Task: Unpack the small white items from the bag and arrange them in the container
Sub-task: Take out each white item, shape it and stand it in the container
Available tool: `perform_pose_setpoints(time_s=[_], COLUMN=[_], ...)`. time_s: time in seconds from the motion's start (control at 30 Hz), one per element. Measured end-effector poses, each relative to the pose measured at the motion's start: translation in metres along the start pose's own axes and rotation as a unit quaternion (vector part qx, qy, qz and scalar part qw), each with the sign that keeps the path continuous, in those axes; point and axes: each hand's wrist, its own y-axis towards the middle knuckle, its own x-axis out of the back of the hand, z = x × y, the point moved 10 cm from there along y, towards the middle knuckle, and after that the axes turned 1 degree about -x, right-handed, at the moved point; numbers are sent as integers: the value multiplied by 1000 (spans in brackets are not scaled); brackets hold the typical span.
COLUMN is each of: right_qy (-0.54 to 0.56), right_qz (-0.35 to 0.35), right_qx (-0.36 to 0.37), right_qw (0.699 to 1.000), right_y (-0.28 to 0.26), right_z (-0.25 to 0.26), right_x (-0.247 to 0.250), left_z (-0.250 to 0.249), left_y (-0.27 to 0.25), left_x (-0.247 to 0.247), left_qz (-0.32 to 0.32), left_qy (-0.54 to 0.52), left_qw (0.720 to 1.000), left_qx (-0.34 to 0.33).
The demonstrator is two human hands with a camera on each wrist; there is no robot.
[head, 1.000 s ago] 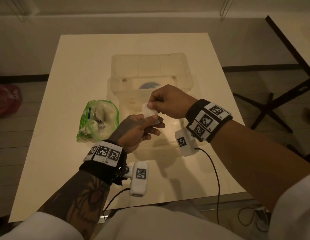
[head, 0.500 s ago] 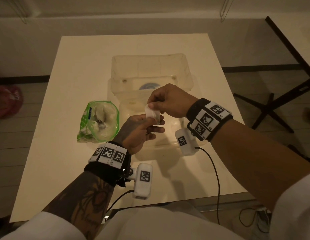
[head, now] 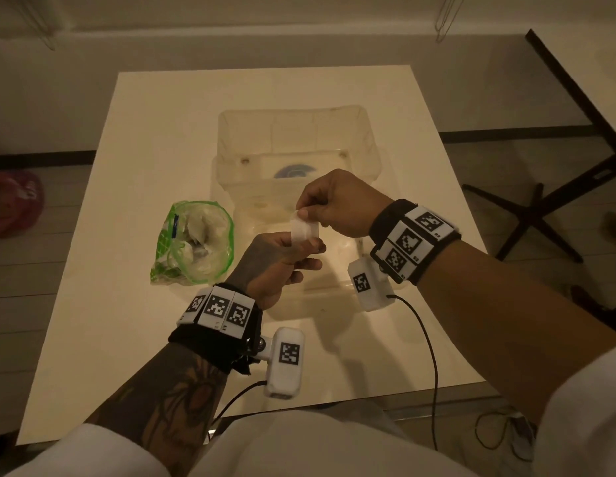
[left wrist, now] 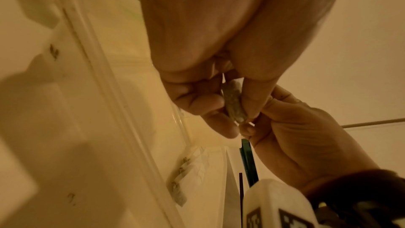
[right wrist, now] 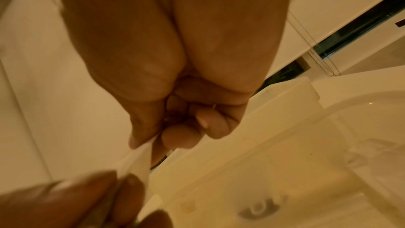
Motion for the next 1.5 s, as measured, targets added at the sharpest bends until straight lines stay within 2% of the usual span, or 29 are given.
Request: perform_pose_setpoints(time_s=[0.3, 0.67, 0.97, 1.23, 1.5], right_qy=[5, -19, -69, -191, -315], right_qz=[-7, -6, 23, 61, 121], right_qx=[-10, -19, -74, -127, -153], right_qw=[1000, 1000, 995, 972, 929], right_y=[-7, -12, -19, -32, -36], right_z=[-13, -22, -55, -87, -100], right_x=[8, 30, 22, 10, -4], left_z=[6, -1, 3, 13, 17], left_y=[2, 0, 2, 4, 1], left_x=[-11, -12, -1, 11, 13], left_qz=[10, 11, -22, -34, -38], left_qy=[0, 25, 111, 139, 178], left_qw=[1000, 1000, 993, 988, 980], left_qx=[17, 2, 26, 58, 75])
